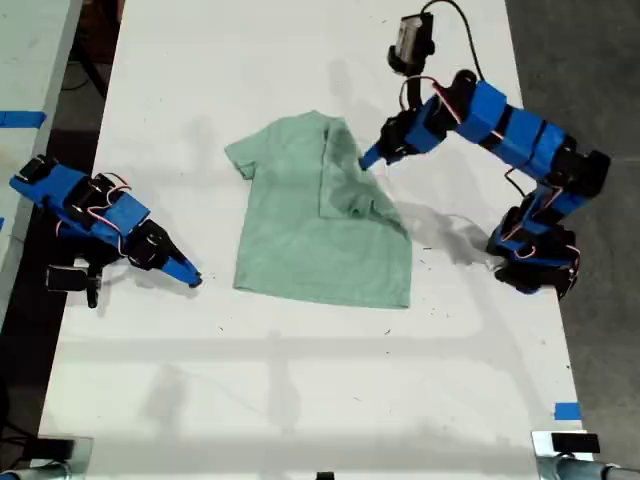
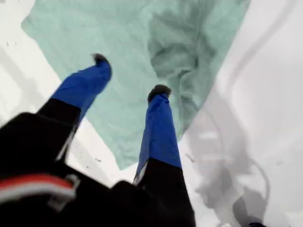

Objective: Fold t shirt

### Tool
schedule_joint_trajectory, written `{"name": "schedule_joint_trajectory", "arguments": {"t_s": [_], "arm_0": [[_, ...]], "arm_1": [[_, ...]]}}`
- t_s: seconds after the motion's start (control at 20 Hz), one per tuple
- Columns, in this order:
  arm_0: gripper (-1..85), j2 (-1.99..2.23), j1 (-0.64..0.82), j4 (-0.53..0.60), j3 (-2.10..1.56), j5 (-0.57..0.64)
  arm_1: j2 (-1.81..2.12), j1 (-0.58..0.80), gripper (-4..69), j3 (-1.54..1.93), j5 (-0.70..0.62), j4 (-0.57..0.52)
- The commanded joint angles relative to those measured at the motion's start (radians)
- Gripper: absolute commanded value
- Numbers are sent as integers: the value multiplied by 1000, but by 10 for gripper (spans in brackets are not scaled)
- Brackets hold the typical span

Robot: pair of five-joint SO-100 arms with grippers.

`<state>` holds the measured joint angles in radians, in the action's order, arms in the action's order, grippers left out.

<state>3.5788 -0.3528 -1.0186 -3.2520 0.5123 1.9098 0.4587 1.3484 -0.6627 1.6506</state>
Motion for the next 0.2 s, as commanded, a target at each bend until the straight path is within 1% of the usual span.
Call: {"name": "schedule_joint_trajectory", "arguments": {"t_s": [0.0,0.1,0.15], "arm_0": [[68,9,-5,6,-41,6],[68,9,-5,6,-41,6],[68,9,-5,6,-41,6]], "arm_1": [[477,-215,8,416,172,-97],[749,-410,8,827,319,-284],[874,-485,8,1029,367,-380]]}}
